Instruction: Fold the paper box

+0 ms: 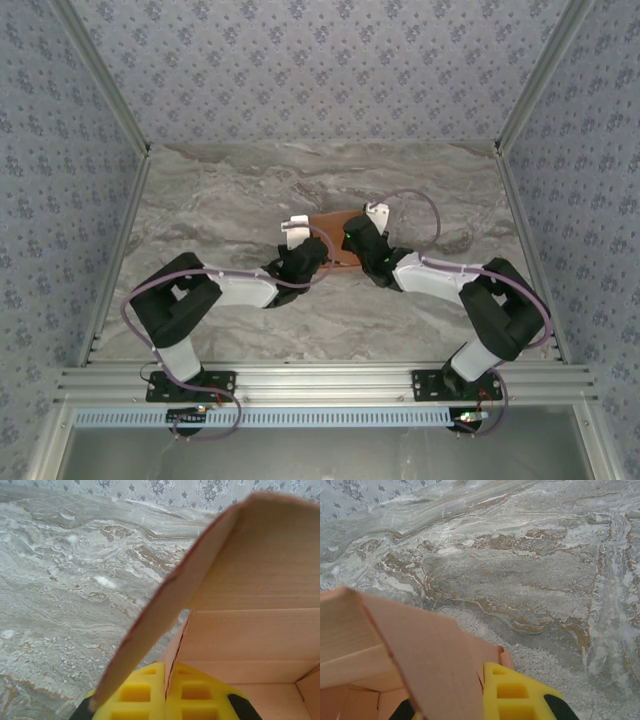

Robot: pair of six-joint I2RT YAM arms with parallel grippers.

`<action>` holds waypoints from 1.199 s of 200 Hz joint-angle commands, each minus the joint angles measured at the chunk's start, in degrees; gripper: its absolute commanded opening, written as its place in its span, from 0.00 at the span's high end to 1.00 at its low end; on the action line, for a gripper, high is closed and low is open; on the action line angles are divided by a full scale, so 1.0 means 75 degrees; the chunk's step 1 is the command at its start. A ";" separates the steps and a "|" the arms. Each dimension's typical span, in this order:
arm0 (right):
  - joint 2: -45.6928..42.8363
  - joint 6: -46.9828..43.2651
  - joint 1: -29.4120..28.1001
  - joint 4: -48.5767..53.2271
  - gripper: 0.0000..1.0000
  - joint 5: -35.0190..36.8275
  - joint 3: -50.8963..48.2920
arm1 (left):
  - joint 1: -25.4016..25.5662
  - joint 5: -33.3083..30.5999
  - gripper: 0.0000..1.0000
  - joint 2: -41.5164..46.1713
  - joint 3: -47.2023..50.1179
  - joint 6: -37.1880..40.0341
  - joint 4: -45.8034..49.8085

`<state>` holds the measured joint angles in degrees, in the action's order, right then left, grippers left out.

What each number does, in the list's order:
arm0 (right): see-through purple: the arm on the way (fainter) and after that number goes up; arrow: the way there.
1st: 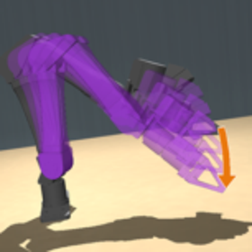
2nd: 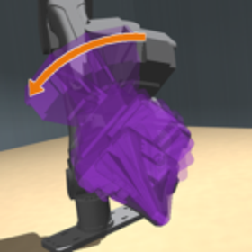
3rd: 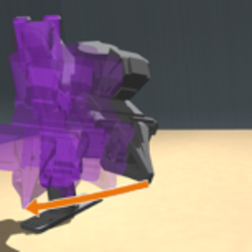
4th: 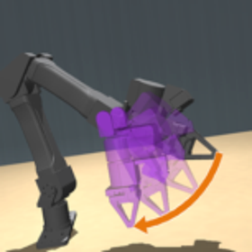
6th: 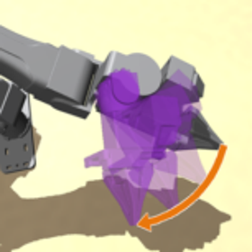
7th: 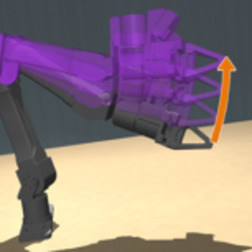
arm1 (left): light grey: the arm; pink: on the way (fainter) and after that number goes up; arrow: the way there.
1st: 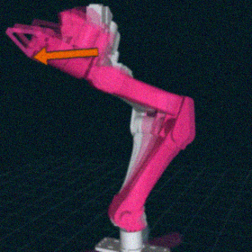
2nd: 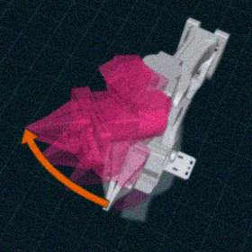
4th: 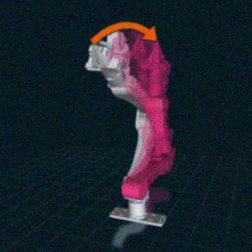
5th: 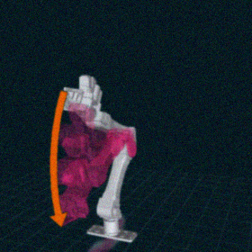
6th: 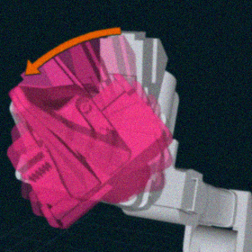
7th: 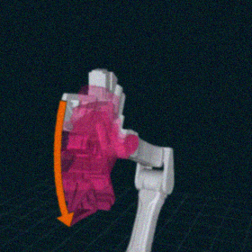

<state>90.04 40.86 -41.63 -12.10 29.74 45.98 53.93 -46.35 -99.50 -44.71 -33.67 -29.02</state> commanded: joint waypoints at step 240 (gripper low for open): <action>-0.0322 0.0751 -0.1072 -0.0834 0.93 0.2035 -0.1710 | 0.0403 -0.0888 0.67 0.1223 0.1396 -0.0538 0.0886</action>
<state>86.98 46.09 -49.43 -23.86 43.70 33.12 56.97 -52.31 -94.32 -34.98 -37.08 -25.36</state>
